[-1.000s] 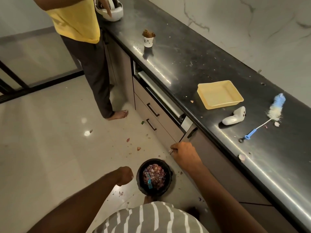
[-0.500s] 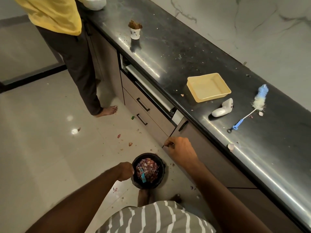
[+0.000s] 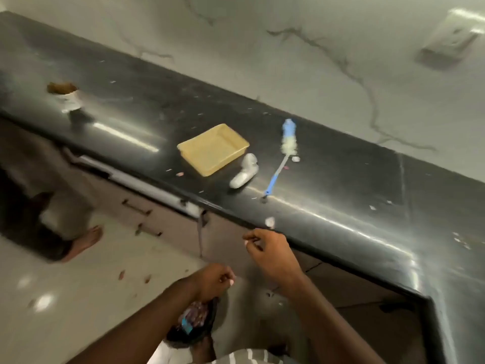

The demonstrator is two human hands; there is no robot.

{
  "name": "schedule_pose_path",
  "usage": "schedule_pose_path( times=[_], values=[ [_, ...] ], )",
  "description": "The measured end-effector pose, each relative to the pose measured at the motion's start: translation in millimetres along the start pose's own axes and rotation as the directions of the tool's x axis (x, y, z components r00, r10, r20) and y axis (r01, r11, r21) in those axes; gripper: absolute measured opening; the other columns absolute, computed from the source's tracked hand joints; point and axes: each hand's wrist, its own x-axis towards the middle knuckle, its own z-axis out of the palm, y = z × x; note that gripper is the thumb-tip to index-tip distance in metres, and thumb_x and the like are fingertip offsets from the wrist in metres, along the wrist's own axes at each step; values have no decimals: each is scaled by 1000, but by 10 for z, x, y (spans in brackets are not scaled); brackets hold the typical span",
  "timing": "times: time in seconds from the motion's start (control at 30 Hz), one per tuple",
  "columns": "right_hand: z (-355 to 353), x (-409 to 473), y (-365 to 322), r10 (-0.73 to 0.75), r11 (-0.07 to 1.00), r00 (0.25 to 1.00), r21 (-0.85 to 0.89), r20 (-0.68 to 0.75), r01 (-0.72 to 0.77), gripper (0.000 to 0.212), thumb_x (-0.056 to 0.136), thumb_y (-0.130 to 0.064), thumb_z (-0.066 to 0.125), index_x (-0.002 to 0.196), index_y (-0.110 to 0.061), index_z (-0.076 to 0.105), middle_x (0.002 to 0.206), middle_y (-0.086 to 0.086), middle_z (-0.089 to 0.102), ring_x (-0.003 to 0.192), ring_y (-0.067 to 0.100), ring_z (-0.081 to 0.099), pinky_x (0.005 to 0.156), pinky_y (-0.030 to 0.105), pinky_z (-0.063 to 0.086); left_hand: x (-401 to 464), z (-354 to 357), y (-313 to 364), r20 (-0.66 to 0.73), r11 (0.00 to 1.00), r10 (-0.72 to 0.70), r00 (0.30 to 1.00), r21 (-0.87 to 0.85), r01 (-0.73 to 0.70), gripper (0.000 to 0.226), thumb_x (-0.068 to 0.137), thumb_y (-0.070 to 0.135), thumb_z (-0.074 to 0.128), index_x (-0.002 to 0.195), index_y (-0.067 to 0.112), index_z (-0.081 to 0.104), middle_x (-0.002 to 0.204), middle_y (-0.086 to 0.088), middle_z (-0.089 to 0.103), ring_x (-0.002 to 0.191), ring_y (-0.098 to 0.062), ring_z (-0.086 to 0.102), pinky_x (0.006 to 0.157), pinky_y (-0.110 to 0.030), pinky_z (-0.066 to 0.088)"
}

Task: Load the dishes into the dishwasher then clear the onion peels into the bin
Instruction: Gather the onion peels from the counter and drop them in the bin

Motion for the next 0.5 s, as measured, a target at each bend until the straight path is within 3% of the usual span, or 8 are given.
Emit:
schedule_pose_path(
  times=[0.1,0.17,0.27,0.33,0.4,0.5],
  values=[
    [-547,-180,431,94,996,979,26,-178,-91,15,94,-27,68,106,-28,78,98,-17,76,90,-3,69,78,6,46,436,8,846,48,973,227,973,39,-229,22,100,34,58,111,24,73,79,33,63,77,12,60,79,-13,48],
    [-947,-370,779,180,983,938,73,-297,-166,13,95,-28,69,104,-28,78,97,-20,76,91,-6,68,78,6,46,684,106,1455,51,930,355,933,85,-358,15,100,32,58,103,28,73,74,31,63,73,9,61,73,-16,48],
    [-1518,-689,1245,305,952,849,152,-432,-265,11,97,-30,69,105,-30,77,97,-19,75,88,-8,68,73,8,50,981,290,2291,66,842,520,851,127,-525,8,99,36,58,95,34,65,81,16,69,71,1,60,70,-26,49],
    [-1855,-930,1595,387,922,767,188,-513,-339,11,95,-33,70,104,-31,77,96,-19,75,86,-6,69,75,18,55,1157,457,2794,119,766,604,788,189,-615,12,100,38,56,103,32,66,94,14,71,84,-1,64,77,-27,52],
    [-2100,-1147,1859,460,885,691,230,-557,-405,14,90,-42,70,99,-35,77,94,-21,75,84,-4,70,78,29,60,1307,614,3126,179,706,637,750,255,-660,17,100,38,53,111,33,65,106,13,70,96,-5,64,86,-29,52],
    [-2383,-1495,2218,544,829,584,278,-602,-486,9,87,-48,70,92,-42,73,95,-22,75,85,-6,69,83,31,60,1514,913,3577,286,613,657,698,337,-715,20,100,40,50,117,33,59,114,11,64,105,-12,61,93,-36,52]
  ],
)
